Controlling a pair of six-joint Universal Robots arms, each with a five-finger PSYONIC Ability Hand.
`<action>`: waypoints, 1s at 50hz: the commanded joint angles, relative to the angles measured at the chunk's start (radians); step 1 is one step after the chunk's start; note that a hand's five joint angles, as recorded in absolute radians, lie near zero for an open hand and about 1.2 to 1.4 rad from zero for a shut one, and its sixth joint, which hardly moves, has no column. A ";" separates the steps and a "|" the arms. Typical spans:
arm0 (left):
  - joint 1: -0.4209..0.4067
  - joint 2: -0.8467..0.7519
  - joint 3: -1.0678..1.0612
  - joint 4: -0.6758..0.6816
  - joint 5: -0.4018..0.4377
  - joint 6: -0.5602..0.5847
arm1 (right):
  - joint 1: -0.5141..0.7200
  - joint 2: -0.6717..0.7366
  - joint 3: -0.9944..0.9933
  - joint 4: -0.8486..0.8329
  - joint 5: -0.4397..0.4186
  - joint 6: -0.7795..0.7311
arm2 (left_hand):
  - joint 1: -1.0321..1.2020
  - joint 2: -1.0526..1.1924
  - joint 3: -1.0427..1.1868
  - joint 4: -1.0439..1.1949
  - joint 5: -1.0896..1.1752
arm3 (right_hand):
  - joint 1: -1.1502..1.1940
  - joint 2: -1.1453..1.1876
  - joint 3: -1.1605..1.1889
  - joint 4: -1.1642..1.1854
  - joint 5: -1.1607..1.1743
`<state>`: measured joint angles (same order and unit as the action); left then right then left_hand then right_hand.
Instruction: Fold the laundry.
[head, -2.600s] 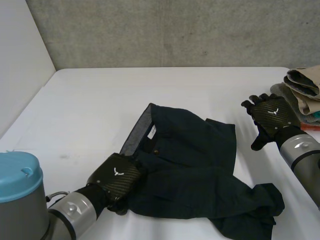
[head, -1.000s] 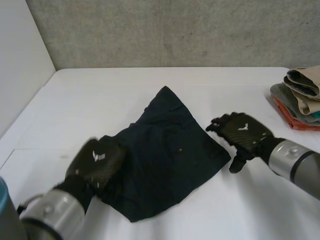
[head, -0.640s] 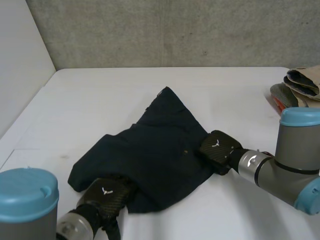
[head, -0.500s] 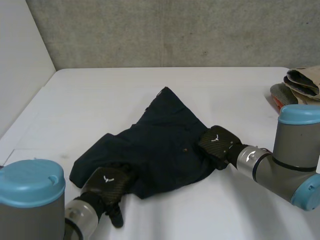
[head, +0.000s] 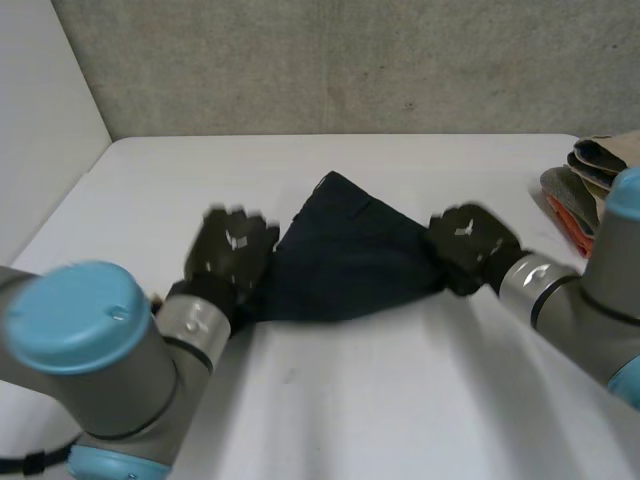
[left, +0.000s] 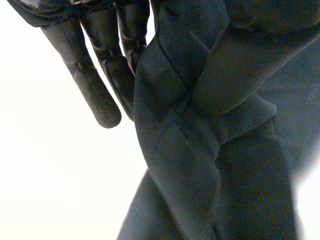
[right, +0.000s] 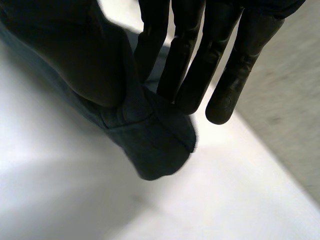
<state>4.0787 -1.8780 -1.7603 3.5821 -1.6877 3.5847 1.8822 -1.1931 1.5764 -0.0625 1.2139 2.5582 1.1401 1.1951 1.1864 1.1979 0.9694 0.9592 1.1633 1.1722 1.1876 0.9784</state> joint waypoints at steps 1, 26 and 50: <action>-0.006 0.325 0.088 0.006 0.006 0.094 | -0.006 -0.218 -0.093 0.021 0.050 0.056 | 0.256 0.201 0.210 0.198 0.252 | 0.437 0.233 0.224 0.209 0.243; 0.019 0.487 0.395 -0.016 0.069 0.085 | -0.025 -0.413 -0.505 0.157 0.093 0.333 | 0.256 0.201 0.210 0.198 0.252 | 0.437 0.233 0.224 0.209 0.243; 0.201 -0.516 0.961 -0.022 0.194 0.045 | 0.091 0.374 -0.680 -0.257 0.449 0.154 | -0.867 -0.922 -0.914 -0.925 -0.871 | -0.785 -0.989 -0.998 -1.013 -0.978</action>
<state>4.2531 -2.1732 -1.0495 3.5564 -1.5050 3.6305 1.9597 -0.9739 0.9174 -0.0281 1.5143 2.7291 1.0395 1.0762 1.0863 1.0914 0.8906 0.7781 0.9371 0.9703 0.9759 0.7926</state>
